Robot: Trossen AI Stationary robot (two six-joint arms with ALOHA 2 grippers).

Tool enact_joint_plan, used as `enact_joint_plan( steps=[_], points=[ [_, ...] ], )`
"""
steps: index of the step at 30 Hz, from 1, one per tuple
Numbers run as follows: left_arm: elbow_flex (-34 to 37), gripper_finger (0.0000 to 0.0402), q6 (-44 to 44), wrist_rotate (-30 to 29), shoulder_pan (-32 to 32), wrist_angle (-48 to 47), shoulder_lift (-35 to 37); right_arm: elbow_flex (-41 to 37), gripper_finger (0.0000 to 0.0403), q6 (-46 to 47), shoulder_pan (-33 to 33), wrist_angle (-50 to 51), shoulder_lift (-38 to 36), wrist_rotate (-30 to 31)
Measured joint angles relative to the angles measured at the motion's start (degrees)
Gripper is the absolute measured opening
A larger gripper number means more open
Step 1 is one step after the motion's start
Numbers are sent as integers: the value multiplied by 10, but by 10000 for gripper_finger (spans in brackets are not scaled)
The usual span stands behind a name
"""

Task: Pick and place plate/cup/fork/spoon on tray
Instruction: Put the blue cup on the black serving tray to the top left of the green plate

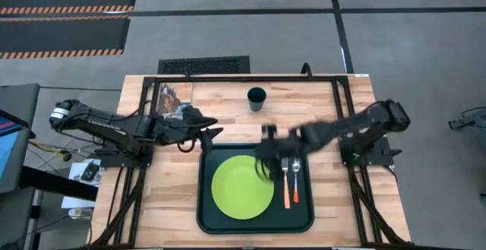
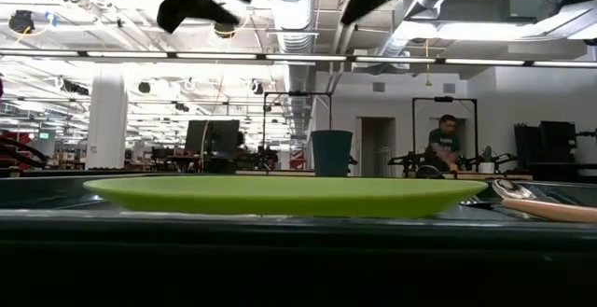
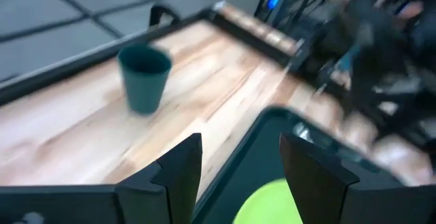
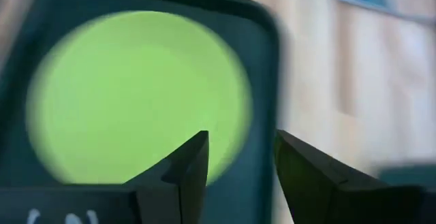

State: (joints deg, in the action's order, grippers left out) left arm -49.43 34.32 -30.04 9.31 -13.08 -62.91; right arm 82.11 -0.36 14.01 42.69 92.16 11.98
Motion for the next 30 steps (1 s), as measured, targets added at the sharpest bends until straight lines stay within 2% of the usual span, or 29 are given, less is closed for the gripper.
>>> enact_joint_plan(
  steps=[5, 9, 13, 17, 21, 30],
  points=[
    [0, 184, 17, 28, -37, -70, 0, 0, 192, -33, -112, 47, -7, 1],
    [0, 184, 4, 44, -64, -89, 0, -1, 192, -110, -185, 51, 16, -1],
    [0, 184, -9, 54, -77, -88, 0, 0, 192, -178, -252, -5, 50, -10],
    [0, 184, -22, 40, -77, -99, 0, 0, 193, -190, -311, -49, 91, -64],
    [0, 184, -30, 39, -77, -107, 0, -1, 192, -193, -343, -51, 129, -91],
    [0, 184, -41, 39, -77, -106, 0, -1, 190, -209, -355, -59, 148, -92]
  ],
)
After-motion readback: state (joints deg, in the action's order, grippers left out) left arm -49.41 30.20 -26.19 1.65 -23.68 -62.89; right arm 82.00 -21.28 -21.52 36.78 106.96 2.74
